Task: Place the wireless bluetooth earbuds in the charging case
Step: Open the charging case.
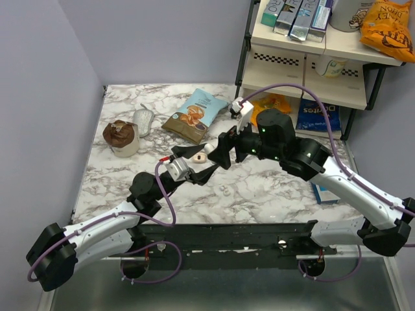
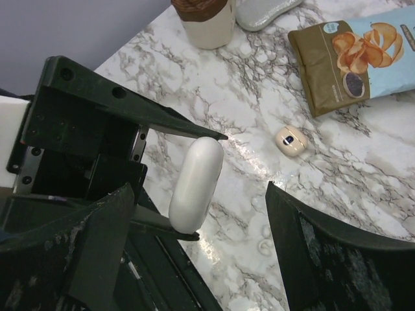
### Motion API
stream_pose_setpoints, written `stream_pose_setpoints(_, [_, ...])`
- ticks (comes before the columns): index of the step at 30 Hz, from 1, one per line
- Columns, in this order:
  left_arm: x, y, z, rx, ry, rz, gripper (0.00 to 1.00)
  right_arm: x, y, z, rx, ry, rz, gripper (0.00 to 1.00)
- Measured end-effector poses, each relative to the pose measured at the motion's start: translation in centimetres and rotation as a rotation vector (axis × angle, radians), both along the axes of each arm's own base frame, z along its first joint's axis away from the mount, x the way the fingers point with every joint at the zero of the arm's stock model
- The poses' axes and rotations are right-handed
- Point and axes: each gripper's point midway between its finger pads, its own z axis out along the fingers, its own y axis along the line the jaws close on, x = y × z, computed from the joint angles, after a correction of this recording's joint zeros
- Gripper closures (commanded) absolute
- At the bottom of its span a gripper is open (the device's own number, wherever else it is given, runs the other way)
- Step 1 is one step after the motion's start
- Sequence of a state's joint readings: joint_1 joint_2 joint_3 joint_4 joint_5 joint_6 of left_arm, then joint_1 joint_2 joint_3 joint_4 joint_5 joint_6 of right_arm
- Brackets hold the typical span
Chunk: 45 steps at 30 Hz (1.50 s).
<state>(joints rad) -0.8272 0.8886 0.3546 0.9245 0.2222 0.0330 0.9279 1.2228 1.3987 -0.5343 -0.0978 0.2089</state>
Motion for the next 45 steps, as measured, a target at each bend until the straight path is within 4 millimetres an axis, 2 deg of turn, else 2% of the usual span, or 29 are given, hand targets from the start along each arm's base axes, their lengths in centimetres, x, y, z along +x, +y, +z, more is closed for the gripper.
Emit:
stream_pose_setpoints(7, [-0.1, -0.2, 0.0, 0.019, -0.007, 0.0, 1.0, 0.9, 0.3, -2.9, -0.084, 0.05, -0.026, 0.09])
stream_pose_setpoints(21, [-0.2, -0.1, -0.2, 0.037, -0.008, 0.002, 1.0, 2.1, -1.0, -2.8, -0.111, 0.033, -0.128, 0.09])
stream_pose_setpoints(36, [-0.4, 0.2, -0.1, 0.045, -0.015, 0.006, 1.0, 2.9, -3.2, -1.4, -0.105, -0.002, -0.231, 0.09])
stream_pose_setpoints(38, [-0.6, 0.3, 0.2, 0.04, -0.023, 0.007, 1.0, 2.8, -3.8, -0.7, -0.089, -0.015, -0.242, 0.09])
stream_pose_setpoints(41, [-0.6, 0.6, 0.5, 0.031, -0.032, 0.014, 1.0, 2.0, -4.7, 1.4, -0.027, -0.05, -0.242, 0.1])
stream_pose_setpoints(45, [-0.6, 0.7, 0.6, 0.028, -0.033, 0.02, 1.0, 1.0, -4.7, 3.8, 0.059, -0.084, -0.2, 0.13])
